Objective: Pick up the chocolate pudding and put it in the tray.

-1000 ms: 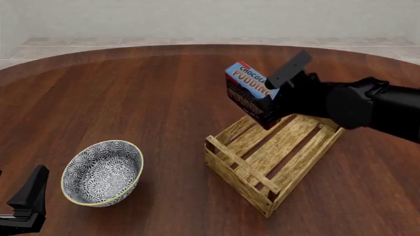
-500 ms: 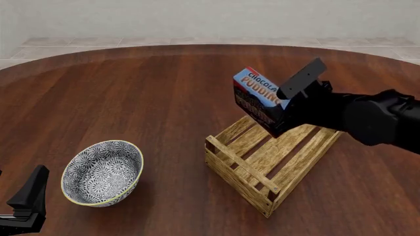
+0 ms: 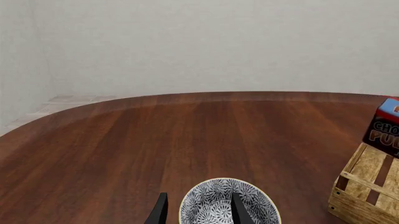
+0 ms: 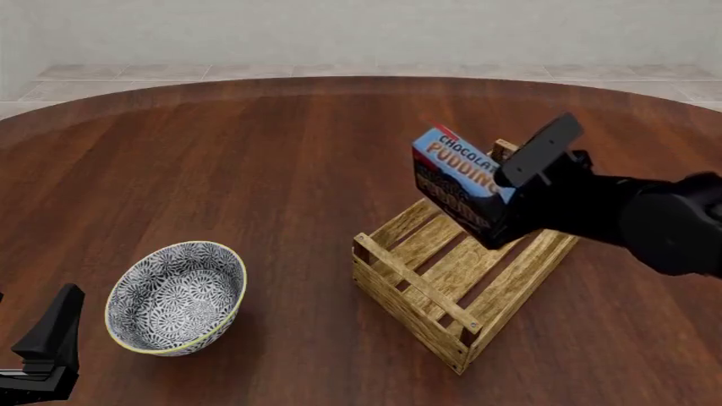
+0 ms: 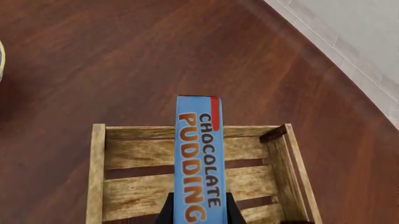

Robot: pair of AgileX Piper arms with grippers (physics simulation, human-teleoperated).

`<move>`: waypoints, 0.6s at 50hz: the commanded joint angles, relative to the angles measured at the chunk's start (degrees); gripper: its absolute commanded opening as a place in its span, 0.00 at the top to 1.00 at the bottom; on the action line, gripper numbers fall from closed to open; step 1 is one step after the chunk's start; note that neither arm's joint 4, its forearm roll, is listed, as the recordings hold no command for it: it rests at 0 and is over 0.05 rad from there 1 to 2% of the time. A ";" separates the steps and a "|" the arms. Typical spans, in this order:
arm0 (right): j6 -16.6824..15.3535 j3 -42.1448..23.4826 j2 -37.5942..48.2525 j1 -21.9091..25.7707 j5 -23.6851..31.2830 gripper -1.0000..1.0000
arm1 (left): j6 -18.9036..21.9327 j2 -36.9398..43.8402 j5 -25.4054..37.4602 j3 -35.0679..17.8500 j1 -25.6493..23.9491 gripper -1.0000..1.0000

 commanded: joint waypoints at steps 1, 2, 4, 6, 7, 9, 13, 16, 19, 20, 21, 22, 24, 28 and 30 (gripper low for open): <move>0.42 1.88 -2.79 -0.23 0.63 1.00 | 0.00 0.00 0.00 0.00 0.00 0.00; 0.42 1.88 -2.80 -0.23 0.64 1.00 | 0.00 0.00 0.00 0.00 0.00 0.00; 0.47 2.26 -3.18 -0.05 0.63 1.00 | 0.00 0.00 0.00 0.00 0.00 0.00; 0.57 2.62 -3.56 0.08 0.65 1.00 | 0.00 0.00 0.00 0.00 0.00 0.00; 0.56 2.80 -3.66 0.12 0.57 1.00 | 0.00 0.00 0.00 0.00 0.00 0.00; 0.91 3.22 -3.85 0.24 0.31 1.00 | 0.00 0.00 0.00 0.00 0.00 0.00; 1.13 4.05 -4.04 0.42 -0.26 1.00 | 0.00 0.00 0.00 0.00 0.00 0.00; 1.47 4.80 -4.25 0.55 -0.65 1.00 | 0.00 0.00 0.00 0.00 0.00 0.00; 1.83 5.21 -4.35 0.45 -0.90 1.00 | 0.00 0.00 0.00 0.00 0.00 0.00; 1.89 5.37 -4.45 0.46 -1.03 1.00 | 0.00 0.00 0.00 0.00 0.00 0.00; 1.96 5.46 -4.55 0.44 -1.05 1.00 | 0.00 0.00 0.00 0.00 0.00 0.00; 2.21 5.44 -4.62 0.37 -0.99 1.00 | 0.00 0.00 0.00 0.00 0.00 0.00; 2.21 5.57 -4.73 0.45 -1.00 1.00 | 0.00 0.00 0.00 0.00 0.00 0.00; 2.20 5.91 -4.72 0.54 -1.30 1.00 | 0.00 0.00 0.00 0.00 0.00 0.00; 2.16 6.02 -4.89 0.62 -1.30 1.00 | 0.00 0.00 0.00 0.00 0.00 0.00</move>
